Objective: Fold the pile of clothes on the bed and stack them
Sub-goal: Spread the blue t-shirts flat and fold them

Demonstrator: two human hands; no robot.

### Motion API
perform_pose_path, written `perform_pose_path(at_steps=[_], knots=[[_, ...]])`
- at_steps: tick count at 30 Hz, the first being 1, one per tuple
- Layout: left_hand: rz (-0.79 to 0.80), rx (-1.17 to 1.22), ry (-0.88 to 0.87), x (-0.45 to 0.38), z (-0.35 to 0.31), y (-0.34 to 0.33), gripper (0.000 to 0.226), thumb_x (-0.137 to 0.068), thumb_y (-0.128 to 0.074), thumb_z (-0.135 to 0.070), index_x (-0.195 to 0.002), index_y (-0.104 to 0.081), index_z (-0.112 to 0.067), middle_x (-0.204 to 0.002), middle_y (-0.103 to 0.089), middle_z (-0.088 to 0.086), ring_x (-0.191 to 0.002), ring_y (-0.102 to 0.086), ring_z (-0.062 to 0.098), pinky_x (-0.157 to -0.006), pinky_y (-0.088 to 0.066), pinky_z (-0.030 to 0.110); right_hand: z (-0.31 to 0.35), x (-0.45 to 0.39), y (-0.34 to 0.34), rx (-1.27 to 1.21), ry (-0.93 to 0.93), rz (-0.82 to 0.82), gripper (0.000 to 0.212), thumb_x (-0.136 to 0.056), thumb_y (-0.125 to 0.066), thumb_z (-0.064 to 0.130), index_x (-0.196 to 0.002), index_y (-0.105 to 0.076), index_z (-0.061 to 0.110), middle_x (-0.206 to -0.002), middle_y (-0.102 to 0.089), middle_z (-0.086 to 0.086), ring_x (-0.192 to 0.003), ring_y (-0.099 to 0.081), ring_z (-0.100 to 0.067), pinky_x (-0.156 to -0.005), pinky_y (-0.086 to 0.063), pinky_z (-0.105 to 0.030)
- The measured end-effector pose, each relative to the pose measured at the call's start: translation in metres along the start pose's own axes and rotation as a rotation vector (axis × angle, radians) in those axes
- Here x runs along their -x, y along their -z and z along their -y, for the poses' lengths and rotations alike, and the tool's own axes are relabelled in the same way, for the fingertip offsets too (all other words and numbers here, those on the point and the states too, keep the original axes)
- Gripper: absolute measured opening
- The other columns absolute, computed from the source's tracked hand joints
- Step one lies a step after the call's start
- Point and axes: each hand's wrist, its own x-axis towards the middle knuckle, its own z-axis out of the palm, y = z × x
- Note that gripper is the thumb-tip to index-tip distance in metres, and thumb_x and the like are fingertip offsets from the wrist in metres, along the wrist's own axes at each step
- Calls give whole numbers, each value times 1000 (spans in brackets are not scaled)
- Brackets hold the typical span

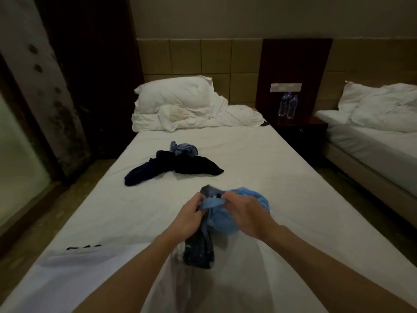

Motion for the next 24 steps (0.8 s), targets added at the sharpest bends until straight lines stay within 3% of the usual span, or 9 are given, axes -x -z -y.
perform_pose_path(at_steps=[3, 5, 7, 9, 12, 15, 18, 21, 24], knots=[[11, 101, -30, 48, -33, 7, 7, -94, -45, 4, -91, -52, 2, -90, -61, 25, -79, -55, 17, -68, -43, 27, 34, 36, 28, -131, -6, -59, 37, -94, -52, 47, -103, -62, 12, -85, -63, 6, -69, -55, -8, -65, -40, -15], [40, 220, -30, 80, -55, 6, 16, -97, -45, 2, -100, -61, 4, -95, -68, 21, -84, -63, 20, -73, -50, 30, 50, 63, 37, -215, -50, 71, 58, -82, -65, 59, -122, -57, 18, -103, -62, 15, -85, -55, 0, -76, -42, -14], [96, 304, 5, 110, -71, 1, 26, -98, -43, 0, -106, -68, 0, -101, -73, 15, -90, -67, 18, -80, -52, 30, 59, 90, 38, -221, -143, 266, 74, -72, -77, 54, -134, -47, 27, -113, -51, 26, -98, -50, 5, -84, -39, -13], [123, 337, 12, 134, -80, -2, 29, -97, -42, 0, -107, -69, 1, -104, -72, 19, -92, -67, 22, -82, -51, 32, 64, 116, 28, -130, -213, 412, 64, -73, -77, 45, -129, -48, 34, -114, -51, 21, -103, -49, -3, -86, -37, -22], [82, 403, 0, 169, -90, 5, 29, -97, -43, -2, -101, -72, 0, -98, -75, 13, -90, -68, 21, -80, -52, 28, 60, 155, 9, 120, -419, 562, 44, -77, -66, 51, -118, -52, 41, -112, -59, 11, -111, -55, -19, -92, -39, -37], [88, 391, -16, 197, -89, 23, 26, -82, -55, -32, -81, -70, -9, -82, -73, -3, -81, -65, 10, -75, -50, 21, 46, 182, -2, -85, -562, 425, 34, -86, -66, 35, -116, -58, 22, -117, -65, 2, -105, -61, -21, -92, -49, -38], [220, 405, 248, 208, -80, 33, 45, -49, -60, -53, -69, -65, -13, -76, -64, 6, -70, -59, 13, -74, -46, 27, 39, 187, 6, -212, -571, 237, 7, -82, -58, 6, -87, -56, 11, -87, -67, -3, -77, -61, -20, -70, -53, -39], [495, 241, 367, 197, -76, 25, 73, -69, -52, -73, -77, -72, -3, -86, -64, 19, -78, -57, 25, -67, -46, 27, 39, 187, 21, -251, -495, 160, 11, -78, -55, 2, -74, -48, 10, -72, -61, -1, -64, -53, -14, -58, -50, -41], [446, 177, 360, 178, -73, -3, 62, -97, -51, -52, -75, -73, 2, -90, -72, 18, -87, -66, 30, -71, -59, 37, 36, 194, 33, -201, -237, 157, 29, -81, -61, 13, -66, -38, 22, -65, -46, 12, -60, -39, -4, -56, -35, -20]])
